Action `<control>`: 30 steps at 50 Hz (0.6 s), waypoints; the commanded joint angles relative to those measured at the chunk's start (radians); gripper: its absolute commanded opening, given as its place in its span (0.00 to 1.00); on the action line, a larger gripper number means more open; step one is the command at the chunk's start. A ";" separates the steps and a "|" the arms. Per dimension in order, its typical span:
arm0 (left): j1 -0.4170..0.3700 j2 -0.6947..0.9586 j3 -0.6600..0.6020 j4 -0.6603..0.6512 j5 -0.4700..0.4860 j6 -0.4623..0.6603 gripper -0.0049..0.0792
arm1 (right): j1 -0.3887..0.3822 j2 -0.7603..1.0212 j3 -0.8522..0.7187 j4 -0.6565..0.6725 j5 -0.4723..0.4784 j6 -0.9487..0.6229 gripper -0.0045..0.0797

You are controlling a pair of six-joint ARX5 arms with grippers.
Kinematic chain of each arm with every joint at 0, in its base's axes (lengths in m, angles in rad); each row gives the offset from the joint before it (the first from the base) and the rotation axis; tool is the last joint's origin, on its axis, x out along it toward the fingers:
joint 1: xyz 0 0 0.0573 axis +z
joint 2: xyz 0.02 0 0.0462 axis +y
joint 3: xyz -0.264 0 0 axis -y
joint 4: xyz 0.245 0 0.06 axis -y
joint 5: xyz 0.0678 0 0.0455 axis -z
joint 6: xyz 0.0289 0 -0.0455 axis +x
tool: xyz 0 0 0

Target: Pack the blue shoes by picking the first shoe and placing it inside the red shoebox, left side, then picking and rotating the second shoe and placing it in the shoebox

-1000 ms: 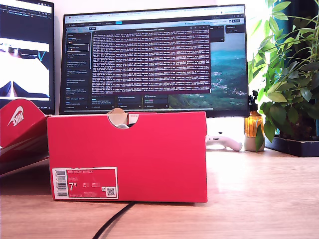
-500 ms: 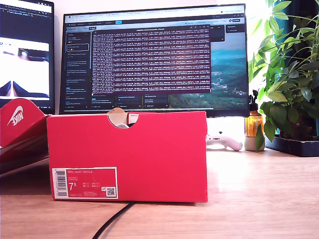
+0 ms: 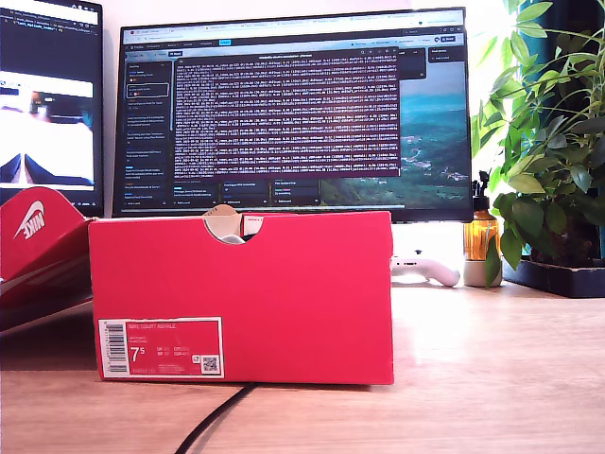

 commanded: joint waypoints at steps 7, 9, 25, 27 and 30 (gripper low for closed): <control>-0.002 -0.008 -0.021 0.004 0.002 -0.006 0.04 | -0.153 -0.044 -0.055 0.049 -0.130 -0.001 0.04; -0.003 -0.008 -0.021 0.004 0.001 -0.006 0.04 | -0.178 -0.057 -0.068 0.071 -0.163 0.004 0.04; -0.003 -0.008 -0.021 0.003 0.002 -0.006 0.04 | -0.311 -0.113 -0.107 0.100 -0.264 0.006 0.04; -0.003 -0.008 -0.021 0.003 0.001 -0.006 0.04 | -0.322 -0.116 -0.107 0.100 -0.264 0.000 0.04; -0.003 -0.008 -0.021 0.003 0.001 -0.006 0.04 | -0.332 -0.117 -0.107 0.101 -0.264 0.013 0.04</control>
